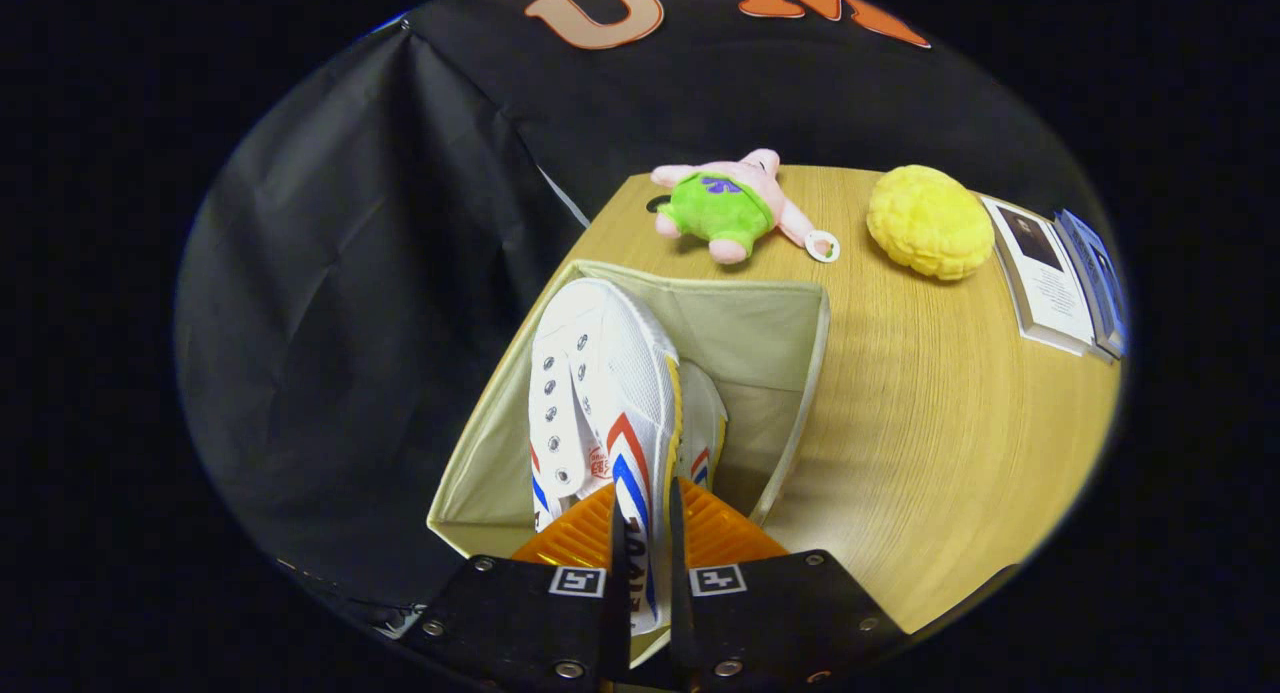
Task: Open the storage box then place both shoes into the box .Put the left shoe in first, then the right shoe, with the right side of both shoes facing outward in a uniform manner.
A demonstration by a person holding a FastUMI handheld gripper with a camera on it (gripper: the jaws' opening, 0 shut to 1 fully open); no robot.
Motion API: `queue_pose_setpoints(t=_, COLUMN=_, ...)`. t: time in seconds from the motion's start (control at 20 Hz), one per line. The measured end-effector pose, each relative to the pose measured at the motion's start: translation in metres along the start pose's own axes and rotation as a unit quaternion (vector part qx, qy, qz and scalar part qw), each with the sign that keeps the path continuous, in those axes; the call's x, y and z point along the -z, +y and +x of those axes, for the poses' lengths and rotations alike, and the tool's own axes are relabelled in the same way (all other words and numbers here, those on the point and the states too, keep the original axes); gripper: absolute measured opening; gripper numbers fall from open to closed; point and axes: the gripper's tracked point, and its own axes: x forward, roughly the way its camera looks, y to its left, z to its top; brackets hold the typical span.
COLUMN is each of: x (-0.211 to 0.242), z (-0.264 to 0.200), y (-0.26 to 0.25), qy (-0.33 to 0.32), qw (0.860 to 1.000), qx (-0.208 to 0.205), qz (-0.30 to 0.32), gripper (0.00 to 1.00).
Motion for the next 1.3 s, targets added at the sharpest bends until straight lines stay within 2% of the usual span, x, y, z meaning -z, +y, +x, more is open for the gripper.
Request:
queue_pose_setpoints(t=0.05, x=0.000, z=0.004, y=-0.002, qy=0.002, qw=1.000, qx=0.014, qz=0.005, gripper=0.18)
queue_pose_setpoints(t=0.15, x=0.000, z=0.011, y=0.000, qy=0.000, qw=1.000, qx=0.017, qz=0.007, gripper=0.25)
queue_pose_setpoints(t=0.2, x=0.003, z=0.016, y=0.002, qy=0.009, qw=1.000, qx=0.014, qz=0.006, gripper=0.34)
queue_pose_setpoints(t=0.3, x=0.003, z=0.014, y=0.003, qy=0.015, qw=1.000, qx=0.012, qz=0.009, gripper=0.44)
queue_pose_setpoints(t=0.4, x=0.001, z=0.013, y=0.000, qy=0.011, qw=1.000, qx=0.003, qz=0.026, gripper=0.44)
queue_pose_setpoints(t=0.55, x=-0.004, z=0.011, y=0.004, qy=-0.001, qw=0.998, qx=-0.034, qz=0.062, gripper=0.45)
queue_pose_setpoints(t=0.6, x=-0.008, z=0.004, y=0.002, qy=-0.008, qw=0.997, qx=-0.037, qz=0.067, gripper=0.48)
queue_pose_setpoints(t=0.7, x=-0.016, z=-0.008, y=0.001, qy=-0.031, qw=0.996, qx=-0.045, qz=0.069, gripper=0.52)
queue_pose_setpoints(t=0.9, x=-0.034, z=-0.043, y=-0.017, qy=-0.080, qw=0.993, qx=-0.044, qz=0.068, gripper=0.69)
queue_pose_setpoints(t=1.1, x=-0.056, z=-0.086, y=-0.052, qy=-0.147, qw=0.987, qx=-0.019, qz=0.065, gripper=0.82)
queue_pose_setpoints(t=1.3, x=-0.084, z=-0.138, y=-0.093, qy=-0.234, qw=0.970, qx=0.021, qz=0.065, gripper=0.91)
